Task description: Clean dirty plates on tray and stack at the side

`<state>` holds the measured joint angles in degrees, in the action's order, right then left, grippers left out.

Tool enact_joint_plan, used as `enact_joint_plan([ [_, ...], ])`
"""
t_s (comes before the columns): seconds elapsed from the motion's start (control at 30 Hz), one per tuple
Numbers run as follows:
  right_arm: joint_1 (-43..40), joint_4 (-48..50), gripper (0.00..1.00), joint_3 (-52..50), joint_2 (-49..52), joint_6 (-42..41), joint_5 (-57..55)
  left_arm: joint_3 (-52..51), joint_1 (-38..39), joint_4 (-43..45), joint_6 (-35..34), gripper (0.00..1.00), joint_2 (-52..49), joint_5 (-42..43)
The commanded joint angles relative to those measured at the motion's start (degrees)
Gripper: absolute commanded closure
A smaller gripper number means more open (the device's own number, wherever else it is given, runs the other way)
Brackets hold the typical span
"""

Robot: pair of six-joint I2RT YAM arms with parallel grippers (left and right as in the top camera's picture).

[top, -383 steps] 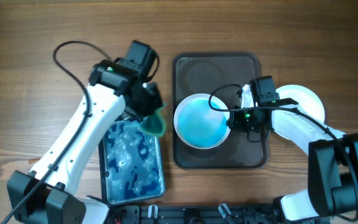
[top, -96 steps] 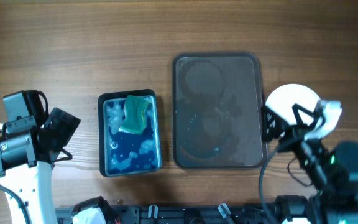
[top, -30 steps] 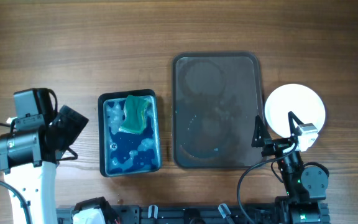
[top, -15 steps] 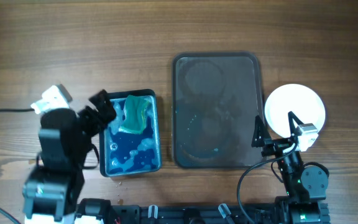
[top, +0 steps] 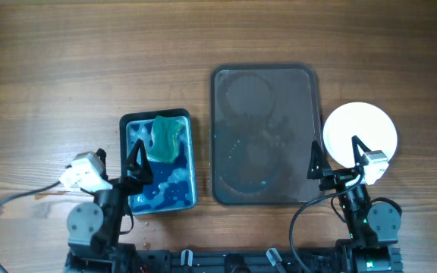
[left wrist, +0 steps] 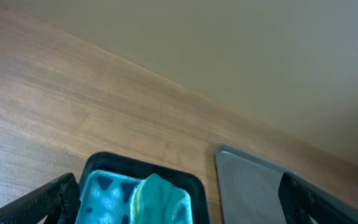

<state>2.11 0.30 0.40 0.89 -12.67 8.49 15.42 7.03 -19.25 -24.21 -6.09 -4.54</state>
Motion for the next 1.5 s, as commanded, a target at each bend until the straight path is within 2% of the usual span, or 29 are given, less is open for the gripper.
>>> enact_joint_plan([
  [0.0, 0.28, 0.31, 0.0, -0.11, -0.61, 0.52, -0.85, -5.51, 0.28, 1.77, 1.29, 0.0, 5.77, 1.22],
  [0.2, 0.28, 0.31, 0.0, -0.11, -0.61, 0.55, -0.85, -12.5, 0.44, 9.4, 1.33, 0.0, 5.92, 5.64],
  [0.33, 0.28, 0.31, 0.0, -0.11, -0.61, 0.52, -0.85, -15.15, 0.44, 14.99, 1.29, 0.0, 5.92, 5.6],
  [1.47, 0.28, 0.31, 0.0, -0.11, -0.61, 0.52, -0.85, -15.1, 0.44, 14.99, 1.31, 0.0, 5.92, 5.6],
])
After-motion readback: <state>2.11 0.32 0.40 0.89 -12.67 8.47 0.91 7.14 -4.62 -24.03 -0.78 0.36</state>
